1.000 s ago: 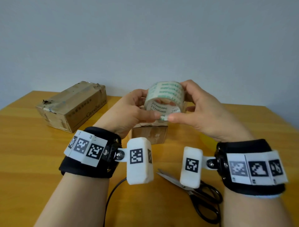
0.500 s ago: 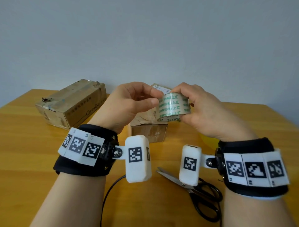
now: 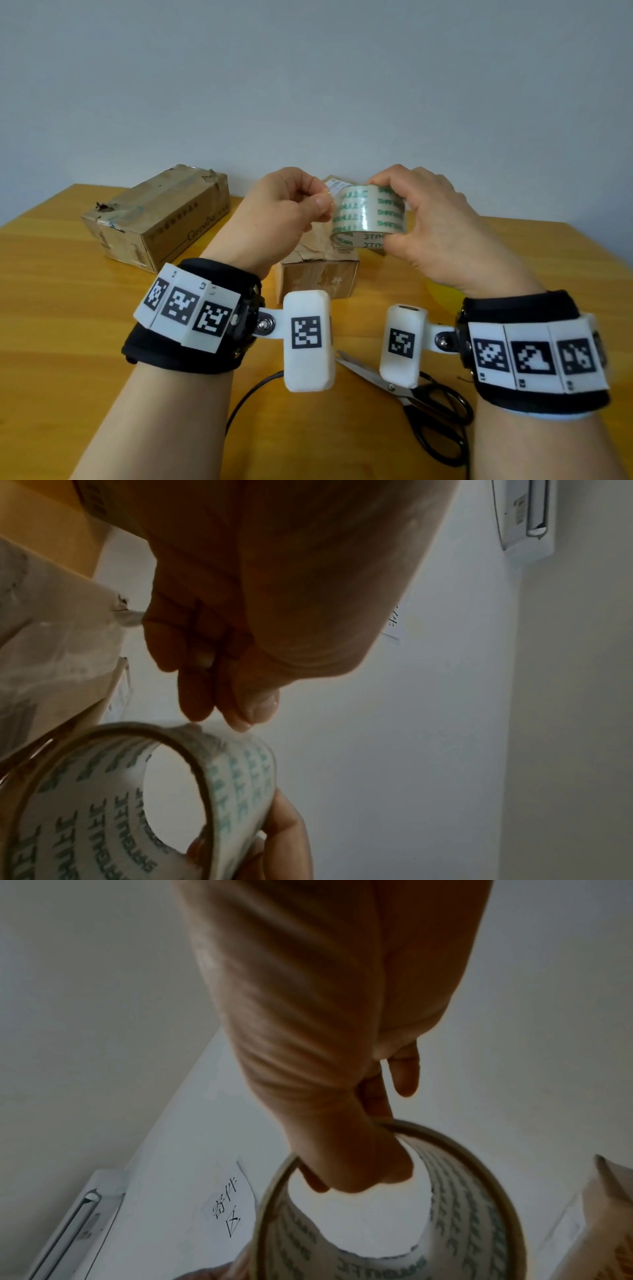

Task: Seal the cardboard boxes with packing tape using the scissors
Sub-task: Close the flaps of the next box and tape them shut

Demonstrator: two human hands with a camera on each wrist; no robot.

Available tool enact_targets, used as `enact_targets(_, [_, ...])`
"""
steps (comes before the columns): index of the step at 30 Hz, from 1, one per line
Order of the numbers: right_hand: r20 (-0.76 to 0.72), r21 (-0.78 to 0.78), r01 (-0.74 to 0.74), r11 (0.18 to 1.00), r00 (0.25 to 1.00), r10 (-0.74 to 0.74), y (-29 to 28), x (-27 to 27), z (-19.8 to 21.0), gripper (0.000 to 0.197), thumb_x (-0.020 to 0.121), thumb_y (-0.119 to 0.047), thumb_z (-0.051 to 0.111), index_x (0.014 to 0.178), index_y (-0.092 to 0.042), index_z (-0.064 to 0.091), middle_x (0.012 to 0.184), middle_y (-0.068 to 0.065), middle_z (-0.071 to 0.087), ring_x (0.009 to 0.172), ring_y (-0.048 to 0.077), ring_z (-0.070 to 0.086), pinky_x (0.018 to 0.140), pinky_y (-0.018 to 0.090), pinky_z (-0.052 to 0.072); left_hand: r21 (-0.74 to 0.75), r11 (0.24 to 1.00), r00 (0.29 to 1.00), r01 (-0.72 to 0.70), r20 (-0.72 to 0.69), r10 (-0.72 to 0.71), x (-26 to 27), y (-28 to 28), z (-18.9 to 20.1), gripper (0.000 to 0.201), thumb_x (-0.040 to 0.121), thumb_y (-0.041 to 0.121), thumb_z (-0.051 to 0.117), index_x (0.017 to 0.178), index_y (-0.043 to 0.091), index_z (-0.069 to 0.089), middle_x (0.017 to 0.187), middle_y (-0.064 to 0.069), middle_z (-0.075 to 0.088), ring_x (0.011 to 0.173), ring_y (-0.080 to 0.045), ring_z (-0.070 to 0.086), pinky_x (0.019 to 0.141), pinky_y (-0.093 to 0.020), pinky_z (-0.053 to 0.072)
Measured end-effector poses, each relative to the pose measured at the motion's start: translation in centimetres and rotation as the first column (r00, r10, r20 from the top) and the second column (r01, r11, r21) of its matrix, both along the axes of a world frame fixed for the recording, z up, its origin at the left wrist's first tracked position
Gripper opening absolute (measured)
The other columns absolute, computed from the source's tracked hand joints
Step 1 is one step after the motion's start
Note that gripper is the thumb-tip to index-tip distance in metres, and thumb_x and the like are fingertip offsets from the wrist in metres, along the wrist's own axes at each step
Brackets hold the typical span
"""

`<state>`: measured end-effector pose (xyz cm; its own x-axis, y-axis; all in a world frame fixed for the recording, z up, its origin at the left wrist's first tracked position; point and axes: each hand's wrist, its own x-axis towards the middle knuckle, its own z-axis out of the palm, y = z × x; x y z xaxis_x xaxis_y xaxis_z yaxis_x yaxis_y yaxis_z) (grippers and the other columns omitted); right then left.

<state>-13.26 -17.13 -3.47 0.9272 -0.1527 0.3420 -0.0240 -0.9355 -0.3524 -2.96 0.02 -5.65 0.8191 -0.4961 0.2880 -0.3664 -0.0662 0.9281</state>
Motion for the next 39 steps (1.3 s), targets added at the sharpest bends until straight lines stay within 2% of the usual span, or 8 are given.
enact_targets(6, [0.22, -0.035, 0.08, 0.996, 0.973, -0.07, 0.8, 0.6, -0.3, 0.053, 0.083, 0.002, 0.059, 0.122, -0.033, 0.045, 0.116, -0.006, 0.044, 0.109, 0.015, 0.039, 0.09, 0.038, 0.037, -0.181, 0.973, 0.98, 0.145, -0.106, -0.166, -0.4, 1.2, 1.0, 0.012, 0.097, 0.001, 0.054, 0.089, 0.009, 0.058, 0.077, -0.009, 0.064, 0.074, -0.015, 0.066, 0.072, -0.027, 0.057])
enact_targets(11, [0.273, 0.055, 0.045, 0.997, 0.96, -0.059, 1.1, 1.3, -1.0, 0.053, 0.088, 0.002, 0.055, 0.128, -0.031, 0.043, 0.121, -0.005, 0.046, 0.099, 0.008, 0.05, 0.075, 0.013, 0.04, -0.164, 0.982, 0.993, 0.094, -0.059, -0.105, 0.2, 1.9, 0.7, 0.014, 0.097, 0.002, 0.056, 0.091, 0.015, 0.059, 0.07, -0.001, 0.063, 0.073, -0.011, 0.065, 0.068, -0.026, 0.048])
enact_targets(15, [0.312, 0.081, 0.1, 0.992, 0.943, -0.121, 1.2, 1.5, -1.1, 0.052, 0.09, 0.001, 0.056, 0.133, -0.026, 0.043, 0.13, -0.001, 0.043, 0.121, 0.015, 0.042, 0.099, 0.036, 0.047, -0.189, 0.982, 0.996, 0.021, -0.082, -0.037, 0.5, 1.6, 0.3, 0.01, 0.096, 0.005, 0.058, 0.092, 0.015, 0.06, 0.072, -0.001, 0.063, 0.071, -0.011, 0.063, 0.067, -0.026, 0.046])
enact_targets(18, [0.301, 0.188, 0.04, 0.981, 0.949, -0.096, 1.7, 1.6, -1.0, 0.04, 0.097, -0.006, 0.051, 0.13, -0.027, 0.042, 0.129, -0.003, 0.04, 0.114, 0.007, 0.05, 0.1, 0.034, 0.051, -0.278, 0.961, 0.991, -0.01, -0.131, -0.027, 0.3, 1.3, 0.8, 0.008, 0.085, 0.014, 0.068, 0.087, 0.013, 0.059, 0.072, -0.002, 0.061, 0.068, -0.016, 0.058, 0.064, -0.026, 0.045])
enact_targets(23, [0.289, 0.753, -0.195, 0.629, 0.956, -0.05, 2.4, 1.9, -0.8, 0.031, 0.102, -0.011, 0.056, 0.11, -0.04, 0.048, 0.106, -0.003, 0.07, 0.086, 0.013, 0.076, 0.06, 0.03, 0.061, -0.303, 0.952, 0.999, -0.04, -0.04, 0.029, 0.0, 2.2, 1.5, 0.016, 0.083, 0.009, 0.074, 0.085, 0.015, 0.06, 0.067, 0.0, 0.059, 0.064, -0.014, 0.059, 0.06, -0.026, 0.043])
enact_targets(29, [0.387, 0.691, -0.143, 0.709, 0.902, -0.194, 1.5, 2.8, -1.7, 0.038, 0.093, 0.002, 0.063, 0.107, -0.033, 0.061, 0.109, -0.011, 0.068, 0.095, 0.0, 0.069, 0.067, 0.022, 0.059, -0.216, 0.974, 0.989, -0.064, -0.146, 0.032, 1.1, 2.9, 0.0, 0.013, 0.084, 0.007, 0.073, 0.082, 0.015, 0.063, 0.069, -0.005, 0.06, 0.062, -0.013, 0.063, 0.057, -0.023, 0.043])
enact_targets(35, [0.176, 0.895, -0.094, 0.437, 0.973, -0.151, 2.3, 4.1, -2.8, 0.031, 0.098, 0.003, 0.054, 0.108, -0.027, 0.057, 0.109, 0.004, 0.073, 0.095, 0.021, 0.075, 0.073, 0.045, 0.063, -0.19, 0.977, 0.948, -0.098, -0.315, 0.034, 2.4, 4.1, -1.9, 0.012, 0.083, 0.003, 0.072, 0.082, 0.012, 0.064, 0.065, -0.002, 0.06, 0.059, -0.01, 0.06, 0.054, -0.022, 0.041])
enact_targets(39, [0.209, 0.939, -0.136, 0.314, 0.955, -0.212, 2.1, 4.0, -2.7, 0.04, 0.093, 0.011, 0.056, 0.112, -0.024, 0.063, 0.113, -0.002, 0.071, 0.104, 0.015, 0.072, 0.077, 0.035, 0.062, -0.152, 0.982, 0.935, -0.113, -0.349, 0.054, 2.9, 5.1, -2.2, 0.012, 0.084, 0.003, 0.072, 0.083, 0.012, 0.063, 0.061, 0.002, 0.063, 0.058, -0.009, 0.059, 0.054, -0.021, 0.04])
